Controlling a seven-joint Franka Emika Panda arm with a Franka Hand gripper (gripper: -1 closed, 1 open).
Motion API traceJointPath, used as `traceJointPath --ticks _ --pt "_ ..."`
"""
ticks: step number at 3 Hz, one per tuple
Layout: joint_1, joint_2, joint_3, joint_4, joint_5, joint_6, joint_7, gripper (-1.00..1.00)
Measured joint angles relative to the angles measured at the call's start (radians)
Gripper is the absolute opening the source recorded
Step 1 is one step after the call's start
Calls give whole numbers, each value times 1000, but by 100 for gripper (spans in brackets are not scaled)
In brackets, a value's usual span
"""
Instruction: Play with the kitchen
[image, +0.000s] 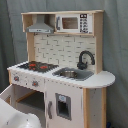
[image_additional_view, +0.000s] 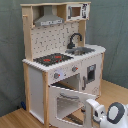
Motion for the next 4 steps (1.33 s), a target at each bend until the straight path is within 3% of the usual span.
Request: traceJointPath --ticks 1,2,4 --pt "-1 31 -2 -91 0 0 41 -100" --pt "-6 77 -57 -165 0 2 49 -100" --pt "-175 78 -114 -165 -16 82 4 -100"
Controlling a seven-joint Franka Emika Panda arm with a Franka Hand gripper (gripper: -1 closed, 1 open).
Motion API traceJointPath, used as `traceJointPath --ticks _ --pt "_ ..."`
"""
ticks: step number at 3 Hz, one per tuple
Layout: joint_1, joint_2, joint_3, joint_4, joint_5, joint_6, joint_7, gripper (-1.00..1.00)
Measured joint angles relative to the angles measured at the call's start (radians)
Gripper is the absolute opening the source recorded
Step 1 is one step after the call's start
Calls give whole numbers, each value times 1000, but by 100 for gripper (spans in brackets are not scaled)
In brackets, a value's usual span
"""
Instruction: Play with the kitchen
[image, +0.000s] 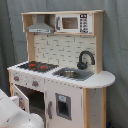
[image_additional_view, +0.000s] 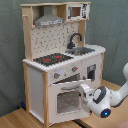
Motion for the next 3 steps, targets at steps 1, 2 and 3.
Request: traceJointPath --ticks 1,2,3 --pt "-82 -1 -15 10 -27 49 -31 -100" --pt "-151 -1 -15 57 -36 70 -81 -100" --pt "-165 30 -11 66 -32 36 -173 -100"
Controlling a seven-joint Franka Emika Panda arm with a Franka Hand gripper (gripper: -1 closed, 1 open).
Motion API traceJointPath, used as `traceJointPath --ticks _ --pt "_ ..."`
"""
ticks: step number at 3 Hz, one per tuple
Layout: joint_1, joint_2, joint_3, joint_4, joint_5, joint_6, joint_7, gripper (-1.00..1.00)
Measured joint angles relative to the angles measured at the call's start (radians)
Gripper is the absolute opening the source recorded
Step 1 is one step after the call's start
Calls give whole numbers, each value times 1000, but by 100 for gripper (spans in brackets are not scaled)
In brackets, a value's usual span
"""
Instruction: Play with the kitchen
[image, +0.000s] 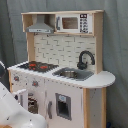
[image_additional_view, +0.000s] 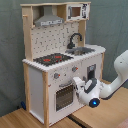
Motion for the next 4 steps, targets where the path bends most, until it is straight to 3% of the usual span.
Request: traceJointPath --ticks 1,2,3,4 --pt "57 39 -1 -9 -2 -49 -58 -100" --pt "74 50 -1 -15 -3 -59 -69 -100" --pt "78 52 -1 -18 -3 -61 -69 100" --pt "96 83 -2 -89 -8 -68 -72 100"
